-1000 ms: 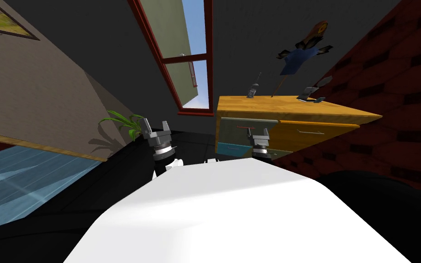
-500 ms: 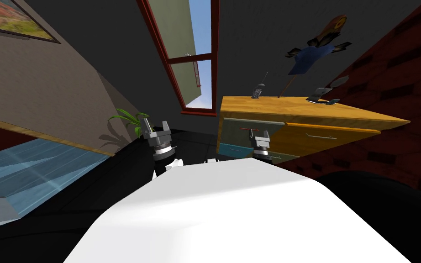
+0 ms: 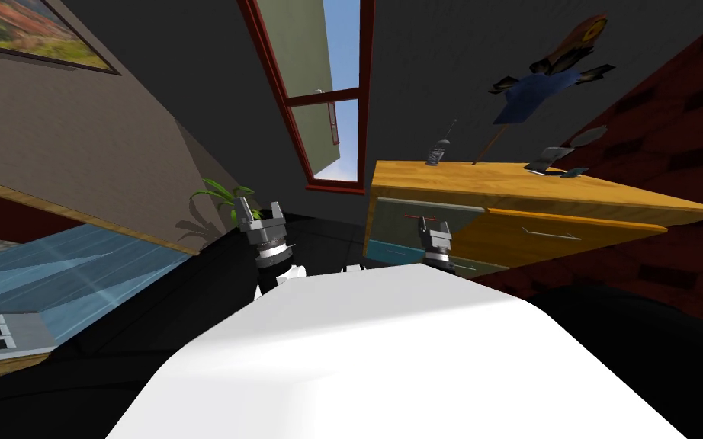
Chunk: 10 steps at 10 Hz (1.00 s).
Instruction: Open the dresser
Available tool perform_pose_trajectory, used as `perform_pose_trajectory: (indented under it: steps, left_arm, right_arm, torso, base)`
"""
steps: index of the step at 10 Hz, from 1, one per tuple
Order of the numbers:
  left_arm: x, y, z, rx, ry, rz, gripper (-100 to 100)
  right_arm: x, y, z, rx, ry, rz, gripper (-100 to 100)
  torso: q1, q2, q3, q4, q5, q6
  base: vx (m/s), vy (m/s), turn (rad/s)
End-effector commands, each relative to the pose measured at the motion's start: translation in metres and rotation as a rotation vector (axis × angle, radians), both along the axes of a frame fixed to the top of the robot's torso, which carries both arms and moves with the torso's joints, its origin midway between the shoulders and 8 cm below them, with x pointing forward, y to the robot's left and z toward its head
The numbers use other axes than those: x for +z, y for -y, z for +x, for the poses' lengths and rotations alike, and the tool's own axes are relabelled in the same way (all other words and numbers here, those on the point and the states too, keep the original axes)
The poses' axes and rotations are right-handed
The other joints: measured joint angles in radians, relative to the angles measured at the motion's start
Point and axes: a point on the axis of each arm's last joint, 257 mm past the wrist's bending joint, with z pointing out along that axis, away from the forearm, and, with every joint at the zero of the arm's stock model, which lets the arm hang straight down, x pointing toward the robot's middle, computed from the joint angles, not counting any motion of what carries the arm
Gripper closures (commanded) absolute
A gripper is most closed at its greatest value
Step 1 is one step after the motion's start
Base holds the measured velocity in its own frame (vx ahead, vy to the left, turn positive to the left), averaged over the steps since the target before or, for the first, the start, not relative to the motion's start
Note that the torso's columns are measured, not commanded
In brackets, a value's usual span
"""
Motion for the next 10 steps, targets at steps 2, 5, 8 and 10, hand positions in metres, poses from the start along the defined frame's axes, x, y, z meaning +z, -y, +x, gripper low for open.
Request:
perform_pose_trajectory:
  steps: [2, 5, 8, 10]
  left_arm:
    - [0.0, 0.0, 0.0, 0.0, 0.0, 0.0, 0]
    - [0.0, 0.0, 0.0, 0.0, 0.0, 0.0, 0]
    - [0.0, 0.0, 0.0, 0.0, 0.0, 0.0, 0]
    - [0.0, 0.0, 0.0, 0.0, 0.0, 0.0, 0]
  right_arm:
    - [-0.012, 0.01, -0.006, 0.015, 0.017, 0.119, -100]
    - [-0.02, 0.016, -0.011, 0.031, 0.036, 0.215, -100]
    - [-0.028, 0.023, -0.016, 0.043, 0.055, 0.307, -100]
    - [-0.037, 0.029, -0.022, 0.041, 0.066, 0.371, -100]
  torso:
    - [0.0, 0.0, 0.0, 0.0, 0.0, 0.001]
    - [0.0, 0.0, 0.0, 0.0, 0.0, 0.0]
    - [0.0, 0.0, 0.0, 0.0, 0.0, 0.0]
    - [0.0, 0.0, 0.0, 0.0, 0.0, 0.001]
  base:
    - [0.013, 0.0, 0.078]
    - [0.019, -0.002, 0.109]
    - [0.013, 0.0, 0.08]
    - [0.011, -0.001, 0.051]
